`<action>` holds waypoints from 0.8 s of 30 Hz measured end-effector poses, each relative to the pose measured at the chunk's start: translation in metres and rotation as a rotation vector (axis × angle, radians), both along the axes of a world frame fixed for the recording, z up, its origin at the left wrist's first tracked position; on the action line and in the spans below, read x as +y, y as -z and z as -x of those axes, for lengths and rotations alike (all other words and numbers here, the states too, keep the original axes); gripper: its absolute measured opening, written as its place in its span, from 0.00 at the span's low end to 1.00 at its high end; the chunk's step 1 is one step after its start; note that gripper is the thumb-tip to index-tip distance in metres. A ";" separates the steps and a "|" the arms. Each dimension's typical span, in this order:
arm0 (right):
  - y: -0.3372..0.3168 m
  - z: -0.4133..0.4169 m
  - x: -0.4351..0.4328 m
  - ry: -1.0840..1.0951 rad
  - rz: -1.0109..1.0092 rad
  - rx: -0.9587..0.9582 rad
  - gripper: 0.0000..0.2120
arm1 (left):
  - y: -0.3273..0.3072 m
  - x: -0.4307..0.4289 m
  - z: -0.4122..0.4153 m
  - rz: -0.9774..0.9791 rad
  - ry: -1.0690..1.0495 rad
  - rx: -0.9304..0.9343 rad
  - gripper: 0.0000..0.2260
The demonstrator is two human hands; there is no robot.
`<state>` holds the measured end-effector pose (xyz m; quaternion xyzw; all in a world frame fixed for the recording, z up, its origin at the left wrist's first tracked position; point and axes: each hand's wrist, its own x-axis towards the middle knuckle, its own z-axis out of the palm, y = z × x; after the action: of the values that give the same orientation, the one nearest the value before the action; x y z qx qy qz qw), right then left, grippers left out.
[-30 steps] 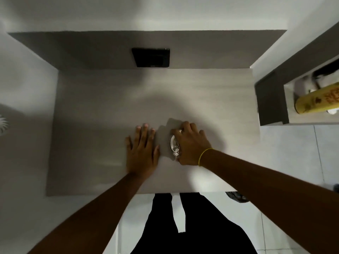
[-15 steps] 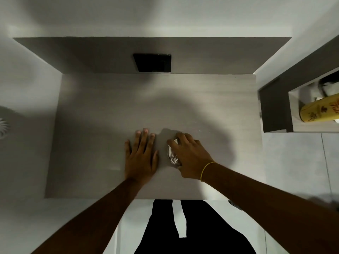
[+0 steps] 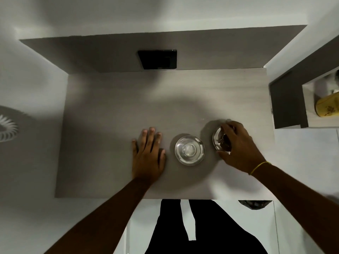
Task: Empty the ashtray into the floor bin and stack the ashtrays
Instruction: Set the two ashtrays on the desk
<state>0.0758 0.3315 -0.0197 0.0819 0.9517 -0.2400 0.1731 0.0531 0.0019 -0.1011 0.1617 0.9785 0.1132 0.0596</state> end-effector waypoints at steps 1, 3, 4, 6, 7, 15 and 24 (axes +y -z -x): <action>0.004 0.000 0.001 -0.003 -0.016 0.017 0.50 | 0.000 0.000 0.000 0.001 0.000 -0.001 0.29; 0.012 -0.001 -0.001 -0.015 -0.044 0.051 0.49 | 0.000 0.001 0.000 0.014 0.002 -0.004 0.29; 0.015 -0.002 -0.002 -0.020 -0.053 0.062 0.48 | -0.001 0.001 0.000 0.019 0.001 -0.005 0.29; 0.020 -0.005 -0.005 -0.041 -0.076 0.070 0.46 | -0.002 0.002 0.000 0.023 -0.003 -0.001 0.29; 0.021 -0.007 -0.007 -0.050 -0.093 0.066 0.46 | -0.002 0.001 0.000 0.024 -0.006 0.004 0.29; 0.010 -0.034 -0.079 0.358 0.082 0.356 0.19 | 0.000 0.000 0.000 0.035 0.011 0.040 0.29; 0.012 -0.030 -0.116 0.696 0.402 0.193 0.14 | -0.003 0.000 -0.002 0.095 0.065 -0.004 0.30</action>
<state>0.1055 0.2159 -0.0317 0.3408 0.8131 -0.4720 0.0040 0.0548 0.0020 -0.0983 0.1904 0.9769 0.0649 0.0727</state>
